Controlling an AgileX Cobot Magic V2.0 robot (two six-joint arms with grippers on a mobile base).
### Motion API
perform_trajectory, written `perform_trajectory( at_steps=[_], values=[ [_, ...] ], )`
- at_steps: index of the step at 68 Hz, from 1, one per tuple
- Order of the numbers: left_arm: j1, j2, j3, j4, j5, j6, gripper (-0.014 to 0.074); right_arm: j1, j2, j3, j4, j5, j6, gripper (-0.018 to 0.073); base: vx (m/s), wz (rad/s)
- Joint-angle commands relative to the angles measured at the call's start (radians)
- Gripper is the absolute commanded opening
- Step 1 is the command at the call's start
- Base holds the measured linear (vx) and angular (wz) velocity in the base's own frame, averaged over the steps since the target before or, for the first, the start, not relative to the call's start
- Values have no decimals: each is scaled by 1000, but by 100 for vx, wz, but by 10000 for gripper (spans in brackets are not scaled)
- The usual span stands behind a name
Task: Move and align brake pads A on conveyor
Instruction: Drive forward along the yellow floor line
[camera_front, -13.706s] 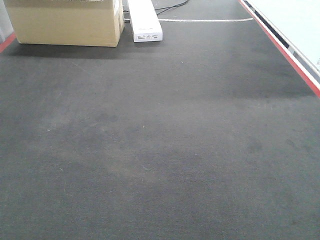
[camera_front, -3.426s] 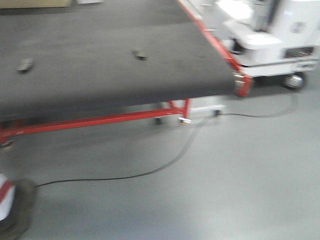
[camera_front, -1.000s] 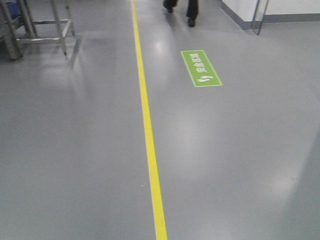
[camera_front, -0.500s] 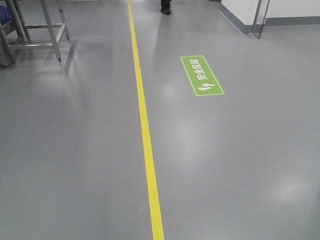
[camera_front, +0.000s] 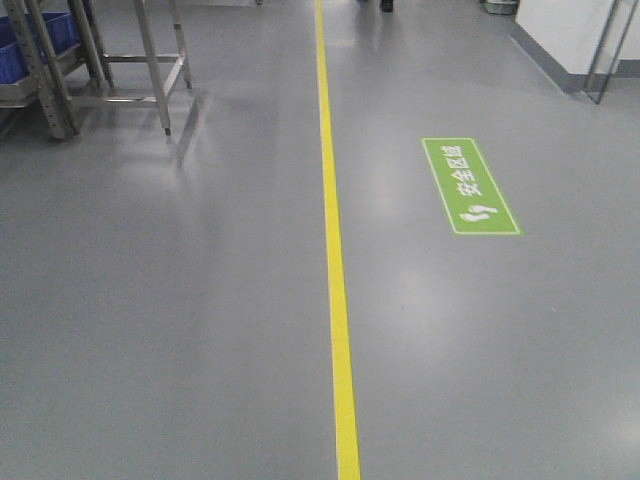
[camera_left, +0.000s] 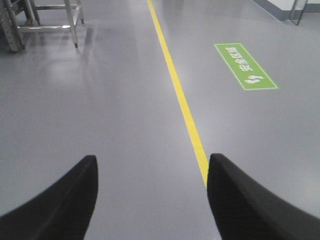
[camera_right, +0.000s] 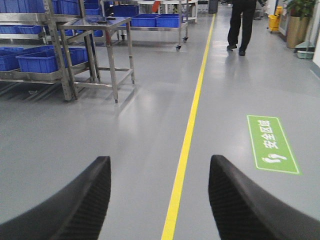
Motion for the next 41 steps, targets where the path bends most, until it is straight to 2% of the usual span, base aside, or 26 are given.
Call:
perform_trajectory(
  at_steps=[1,16,41],
  values=[
    [-4,12,-26,-7,-75,-2,460,0,12,-28,-5,-81,-1,411,54,23],
    [-4,12,-26,-7,-75,-2,460,0,12,-28,-5,-81,-1,411,56,15],
    [-4,12,-26,-7,-75,-2,460,0,12,-28,-5,-81,-1,411,63,-2]
  ],
)
